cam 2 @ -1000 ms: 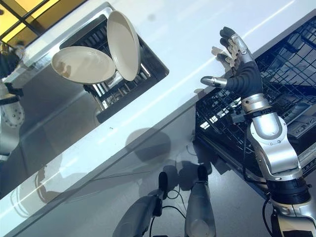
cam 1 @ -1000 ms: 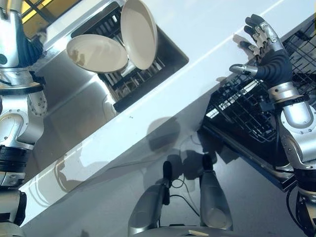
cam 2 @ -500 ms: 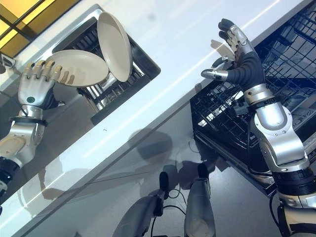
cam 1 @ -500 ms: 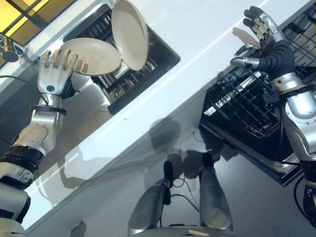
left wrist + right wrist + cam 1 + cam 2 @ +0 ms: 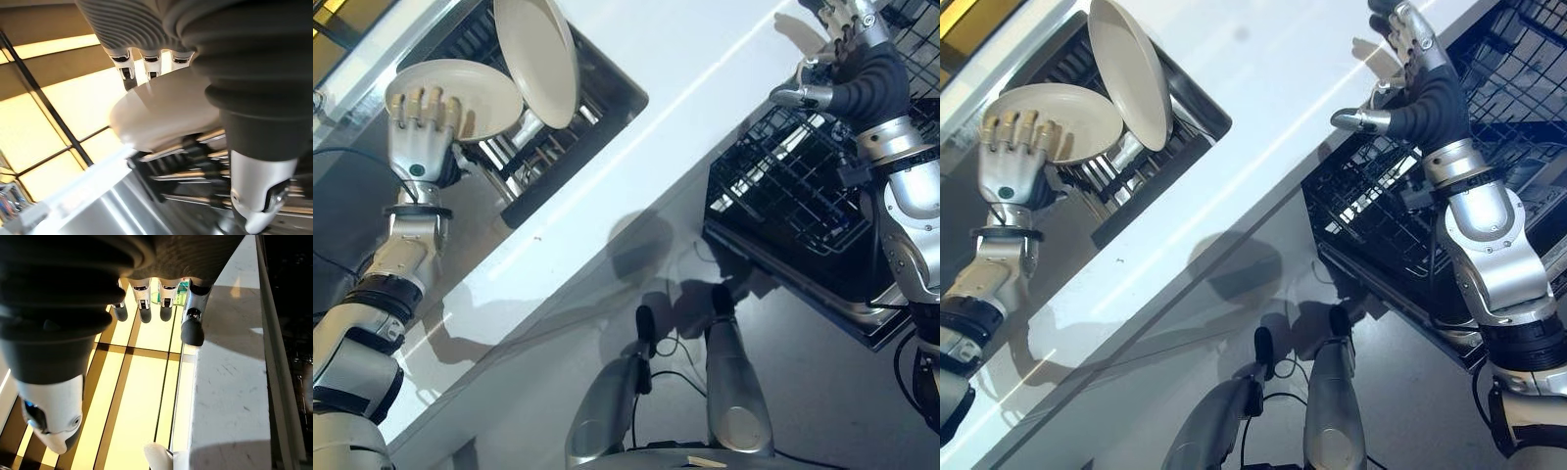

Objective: Pick up plates and place into dishwasher.

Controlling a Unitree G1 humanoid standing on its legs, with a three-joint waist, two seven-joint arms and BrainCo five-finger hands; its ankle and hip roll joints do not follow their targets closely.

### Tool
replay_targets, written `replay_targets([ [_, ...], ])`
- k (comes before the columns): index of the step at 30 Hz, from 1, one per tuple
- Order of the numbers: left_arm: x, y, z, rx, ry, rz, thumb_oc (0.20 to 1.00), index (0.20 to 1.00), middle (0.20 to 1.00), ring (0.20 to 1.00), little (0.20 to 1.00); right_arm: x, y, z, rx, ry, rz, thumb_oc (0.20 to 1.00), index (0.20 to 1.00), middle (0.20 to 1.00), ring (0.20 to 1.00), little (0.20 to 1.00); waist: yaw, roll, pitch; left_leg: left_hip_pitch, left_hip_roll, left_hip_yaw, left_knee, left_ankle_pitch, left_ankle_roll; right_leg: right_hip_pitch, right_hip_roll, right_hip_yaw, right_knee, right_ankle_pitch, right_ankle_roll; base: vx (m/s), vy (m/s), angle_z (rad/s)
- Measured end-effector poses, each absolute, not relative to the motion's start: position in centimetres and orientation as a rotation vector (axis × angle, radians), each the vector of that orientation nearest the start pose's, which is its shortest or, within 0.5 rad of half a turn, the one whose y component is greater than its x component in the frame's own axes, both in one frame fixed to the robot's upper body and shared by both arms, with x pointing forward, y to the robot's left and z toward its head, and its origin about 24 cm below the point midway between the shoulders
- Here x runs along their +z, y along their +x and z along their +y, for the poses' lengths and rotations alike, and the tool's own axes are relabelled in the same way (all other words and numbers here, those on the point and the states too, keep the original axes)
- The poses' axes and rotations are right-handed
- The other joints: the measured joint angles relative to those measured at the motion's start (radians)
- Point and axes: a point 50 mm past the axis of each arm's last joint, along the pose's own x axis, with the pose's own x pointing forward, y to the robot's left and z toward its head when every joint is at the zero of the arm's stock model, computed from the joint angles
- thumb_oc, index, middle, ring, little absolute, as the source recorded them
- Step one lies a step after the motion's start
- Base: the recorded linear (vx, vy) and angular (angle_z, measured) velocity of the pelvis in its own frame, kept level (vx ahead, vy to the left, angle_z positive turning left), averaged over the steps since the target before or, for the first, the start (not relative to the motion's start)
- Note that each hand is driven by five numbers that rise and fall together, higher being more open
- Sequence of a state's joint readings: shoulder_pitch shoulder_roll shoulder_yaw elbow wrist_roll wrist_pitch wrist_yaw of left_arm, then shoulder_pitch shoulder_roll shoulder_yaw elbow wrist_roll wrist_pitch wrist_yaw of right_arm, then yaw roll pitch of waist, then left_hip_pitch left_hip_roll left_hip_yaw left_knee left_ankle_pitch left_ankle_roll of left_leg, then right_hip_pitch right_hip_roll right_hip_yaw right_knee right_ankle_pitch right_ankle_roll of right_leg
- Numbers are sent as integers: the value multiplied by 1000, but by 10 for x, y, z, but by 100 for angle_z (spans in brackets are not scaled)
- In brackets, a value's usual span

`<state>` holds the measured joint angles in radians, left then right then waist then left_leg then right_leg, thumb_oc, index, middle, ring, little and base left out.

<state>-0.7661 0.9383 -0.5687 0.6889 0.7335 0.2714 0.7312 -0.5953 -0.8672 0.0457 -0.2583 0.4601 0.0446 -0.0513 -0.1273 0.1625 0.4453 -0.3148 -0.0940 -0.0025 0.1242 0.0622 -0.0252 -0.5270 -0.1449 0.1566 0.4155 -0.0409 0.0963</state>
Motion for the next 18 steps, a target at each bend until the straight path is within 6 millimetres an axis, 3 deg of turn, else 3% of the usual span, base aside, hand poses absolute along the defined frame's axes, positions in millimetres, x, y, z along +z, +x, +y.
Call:
replay_targets([
  [1,199,343,313,748,1899,-375,1000,1000,1000,1000,1000,298,280,-200,181,-420,-745,1000,1000,1000,1000,1000,0,0,3,-1,0,0,0,0,0,-1,0,0,0,0,0,25,55,0],
  [3,202,344,314,758,1900,-367,200,200,200,200,200,300,280,-199,179,-427,-751,1000,1000,1000,1000,1000,-4,0,3,-1,0,0,0,0,0,-1,0,1,0,-2,3,28,49,-1],
  [14,199,346,321,730,1930,-292,200,200,200,200,200,298,280,-197,213,-440,-744,1000,1000,1000,1000,1000,-23,5,5,4,-6,0,1,2,3,3,-7,2,4,-2,4,20,41,1],
  [18,196,347,321,713,1940,-287,200,200,200,200,200,290,283,-208,167,-473,-700,1000,1000,1000,1000,1000,-28,23,13,9,-8,-1,4,3,4,10,-11,1,7,-2,5,9,25,2],
])
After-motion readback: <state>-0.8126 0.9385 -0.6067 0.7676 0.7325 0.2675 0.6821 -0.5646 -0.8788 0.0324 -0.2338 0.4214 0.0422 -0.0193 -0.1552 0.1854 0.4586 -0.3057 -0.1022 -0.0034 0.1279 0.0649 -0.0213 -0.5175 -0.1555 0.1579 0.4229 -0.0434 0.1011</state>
